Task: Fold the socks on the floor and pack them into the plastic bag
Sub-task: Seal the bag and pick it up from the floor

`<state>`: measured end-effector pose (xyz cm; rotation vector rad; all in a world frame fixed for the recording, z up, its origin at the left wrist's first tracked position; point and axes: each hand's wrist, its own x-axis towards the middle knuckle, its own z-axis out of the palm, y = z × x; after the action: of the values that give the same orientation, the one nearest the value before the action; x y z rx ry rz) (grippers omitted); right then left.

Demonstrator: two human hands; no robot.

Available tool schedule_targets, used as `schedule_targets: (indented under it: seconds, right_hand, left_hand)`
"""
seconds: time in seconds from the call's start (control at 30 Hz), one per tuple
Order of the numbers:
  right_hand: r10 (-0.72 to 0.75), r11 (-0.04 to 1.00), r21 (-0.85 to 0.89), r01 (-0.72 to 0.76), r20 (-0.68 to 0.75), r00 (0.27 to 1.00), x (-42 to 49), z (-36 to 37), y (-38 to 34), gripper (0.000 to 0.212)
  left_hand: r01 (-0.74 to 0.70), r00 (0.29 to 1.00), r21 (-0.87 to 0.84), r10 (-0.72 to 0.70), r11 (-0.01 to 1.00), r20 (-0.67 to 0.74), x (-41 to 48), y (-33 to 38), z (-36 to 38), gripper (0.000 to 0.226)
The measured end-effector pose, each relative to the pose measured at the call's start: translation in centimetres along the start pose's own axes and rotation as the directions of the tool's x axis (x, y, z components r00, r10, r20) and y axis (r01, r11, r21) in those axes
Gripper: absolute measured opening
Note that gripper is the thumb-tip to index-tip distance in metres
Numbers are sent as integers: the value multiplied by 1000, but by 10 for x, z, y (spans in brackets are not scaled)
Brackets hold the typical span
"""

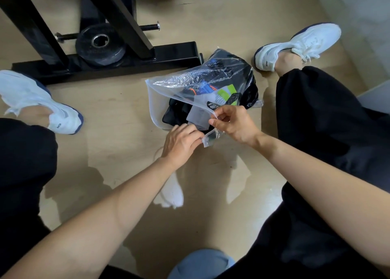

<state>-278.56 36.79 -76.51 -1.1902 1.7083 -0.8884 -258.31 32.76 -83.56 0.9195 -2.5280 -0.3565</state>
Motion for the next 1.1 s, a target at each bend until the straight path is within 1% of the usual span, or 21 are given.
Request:
schedule_targets:
  seconds: [0.07, 0.1, 0.17, 0.2, 0.27, 0.3, 0.33, 0.37, 0.4, 0.47, 0.53, 0.6, 0.67, 0.73, 0.8, 0.83, 0.97, 1.1]
  right_hand:
    - [-23, 1000, -11, 22, -49, 999, -3, -4, -3, 19]
    - [-60, 997, -49, 55, -93, 994, -7, -6, -6, 24]
    - [-197, 973, -150, 173, -160, 967, -21, -11, -13, 33]
    - [-269, 951, -193, 240, -140, 953, -30, -13, -17, 34]
    - [-361, 890, -300, 342, -6, 933, -45, -12, -18, 32]
    - [-369, 866, -344, 363, 50, 928, -49, -10, -17, 33]
    - [-366, 858, -363, 364, 66, 928, -50, -9, -15, 34]
    - [-376, 856, -367, 365, 44, 926, -49, -8, -15, 33]
    - [-410, 850, -364, 381, -1, 912, -47, -8, -16, 28]
    - [-505, 822, -352, 448, -88, 858, -45, -10, -23, 13]
    - [-555, 810, -313, 496, -133, 821, -43, -16, -32, 10]
    - [-562, 816, -272, 510, -164, 811, -43, -22, -40, 9]
    - [-554, 826, -240, 511, -171, 815, -41, -29, -45, 9]
    - [-548, 829, -226, 512, -150, 823, -38, -36, -51, 9]
    - [-551, 826, -229, 515, -137, 823, -36, -42, -56, 9]
    - [-547, 829, -233, 509, -145, 824, -36, -44, -59, 10]
    - [-536, 843, -210, 496, -235, 811, -34, -53, -71, 9]
    - [-480, 874, -115, 472, -358, 801, -33, -61, -79, 7]
  left_hand:
    - [10, 999, -33, -11, 999, -46, -1, 1, -4, 11]
    - [18, 998, -51, -21, 999, -65, -2, 3, -8, 11]
    - [34, 994, -86, -43, 996, -99, 0, 9, -19, 12]
    - [42, 991, -99, -54, 994, -121, 3, 12, -25, 11]
    - [50, 984, -115, -69, 992, -162, 13, 20, -36, 10]
    - [46, 982, -121, -67, 992, -178, 18, 24, -41, 11]
    - [39, 980, -130, -63, 991, -190, 22, 29, -45, 12]
    - [35, 978, -141, -63, 989, -201, 26, 33, -49, 12]
    - [37, 975, -154, -70, 987, -211, 29, 37, -53, 12]
    - [40, 970, -168, -79, 985, -231, 36, 43, -61, 9]
    - [17, 964, -153, -57, 988, -260, 43, 47, -68, 8]
    - [-2, 955, -147, -41, 989, -293, 49, 50, -78, 9]
    - [-3, 947, -138, -42, 990, -319, 55, 53, -88, 17]
    - [-77, 946, -87, 46, 993, -321, 63, 53, -96, 24]
    - [-184, 939, -41, 164, 982, -302, 74, 52, -101, 18]
    - [-208, 937, -34, 190, 977, -294, 79, 51, -104, 16]
    - [-223, 938, -11, 211, 975, -275, 99, 53, -117, 14]
    - [-212, 953, -22, 202, 977, -228, 115, 55, -132, 14]
